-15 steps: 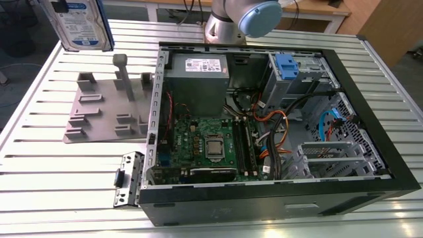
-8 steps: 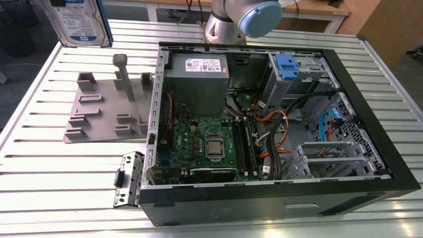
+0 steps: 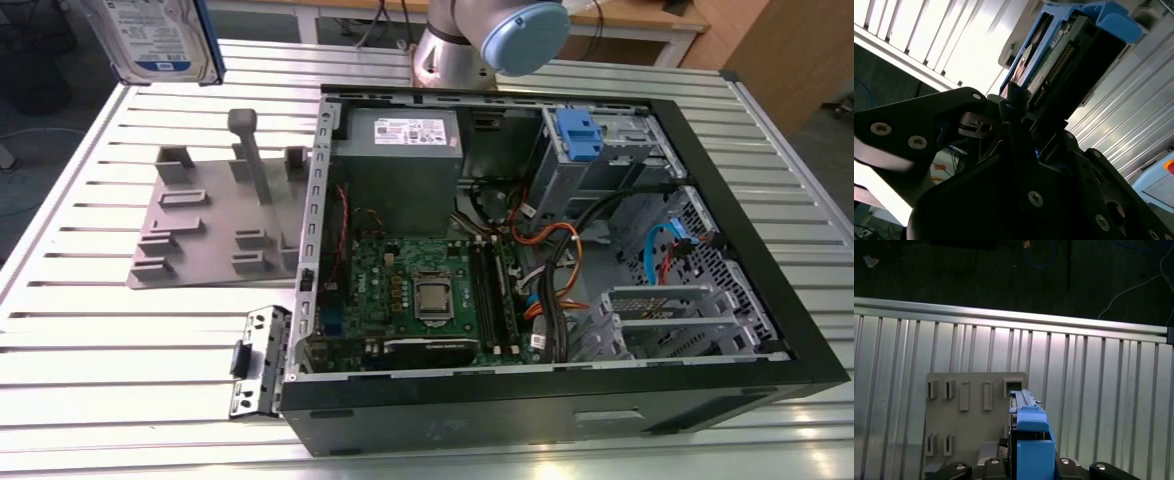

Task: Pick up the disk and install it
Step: 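Pick up the disk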

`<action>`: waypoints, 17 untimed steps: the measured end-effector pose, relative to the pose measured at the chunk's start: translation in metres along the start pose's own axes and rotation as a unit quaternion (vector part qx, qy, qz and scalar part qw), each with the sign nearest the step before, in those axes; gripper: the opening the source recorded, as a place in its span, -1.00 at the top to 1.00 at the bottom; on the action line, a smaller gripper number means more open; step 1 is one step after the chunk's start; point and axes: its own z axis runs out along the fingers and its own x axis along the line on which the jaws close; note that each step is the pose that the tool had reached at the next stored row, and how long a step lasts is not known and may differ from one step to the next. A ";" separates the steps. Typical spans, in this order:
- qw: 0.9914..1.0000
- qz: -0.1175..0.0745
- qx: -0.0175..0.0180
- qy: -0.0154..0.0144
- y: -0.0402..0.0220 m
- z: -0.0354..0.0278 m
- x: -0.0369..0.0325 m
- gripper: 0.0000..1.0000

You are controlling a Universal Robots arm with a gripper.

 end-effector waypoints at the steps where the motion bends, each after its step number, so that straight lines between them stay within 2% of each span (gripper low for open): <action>1: 1.000 0.000 0.000 0.000 0.0000 -0.0020 -0.0001 0.27; 17: 1.000 0.000 0.000 -0.001 0.0007 -0.0308 -0.0011 0.27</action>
